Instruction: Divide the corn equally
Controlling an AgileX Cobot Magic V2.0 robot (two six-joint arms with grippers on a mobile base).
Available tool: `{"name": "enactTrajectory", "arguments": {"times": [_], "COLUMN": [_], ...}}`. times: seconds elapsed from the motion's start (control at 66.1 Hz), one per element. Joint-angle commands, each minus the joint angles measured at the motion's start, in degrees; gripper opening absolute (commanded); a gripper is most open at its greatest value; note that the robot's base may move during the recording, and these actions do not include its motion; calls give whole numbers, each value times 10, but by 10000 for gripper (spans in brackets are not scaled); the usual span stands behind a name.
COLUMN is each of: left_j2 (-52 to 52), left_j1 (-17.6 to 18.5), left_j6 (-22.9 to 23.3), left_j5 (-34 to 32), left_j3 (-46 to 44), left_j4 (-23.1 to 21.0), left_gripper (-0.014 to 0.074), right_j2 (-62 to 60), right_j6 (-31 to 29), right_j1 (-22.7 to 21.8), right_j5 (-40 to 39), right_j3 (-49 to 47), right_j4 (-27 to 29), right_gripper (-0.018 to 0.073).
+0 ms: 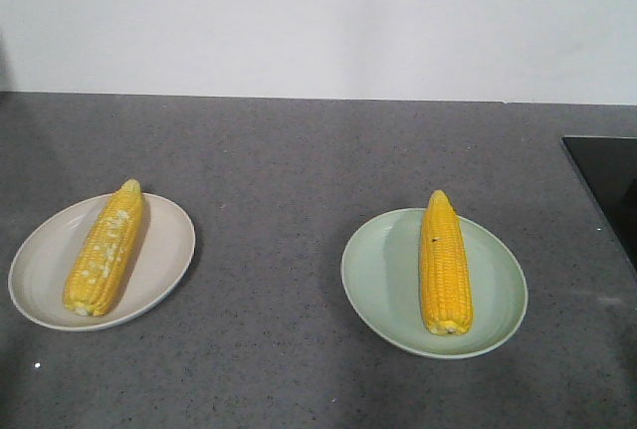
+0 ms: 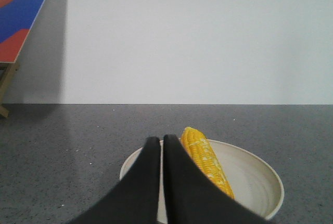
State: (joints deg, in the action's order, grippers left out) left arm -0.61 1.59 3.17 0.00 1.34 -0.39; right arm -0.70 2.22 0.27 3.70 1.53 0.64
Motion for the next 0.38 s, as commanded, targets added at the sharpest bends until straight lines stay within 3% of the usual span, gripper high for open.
{"name": "enactTrajectory", "arguments": {"times": [0.0, 0.363], "left_j2": [-9, -9], "left_j1": [-2, -2], "left_j6": [5, 5], "left_j5": [-37, -37], "left_j3": [7, 7], "left_j4": [-1, -1], "left_gripper": [-6, -6], "right_j2": [-2, -2], "right_j6": [-7, -7], "right_j1": [-2, -2], "right_j5": [-40, -41], "right_j3": [7, 7], "right_j4": [-3, -3], "right_gripper": [-7, -7]}}
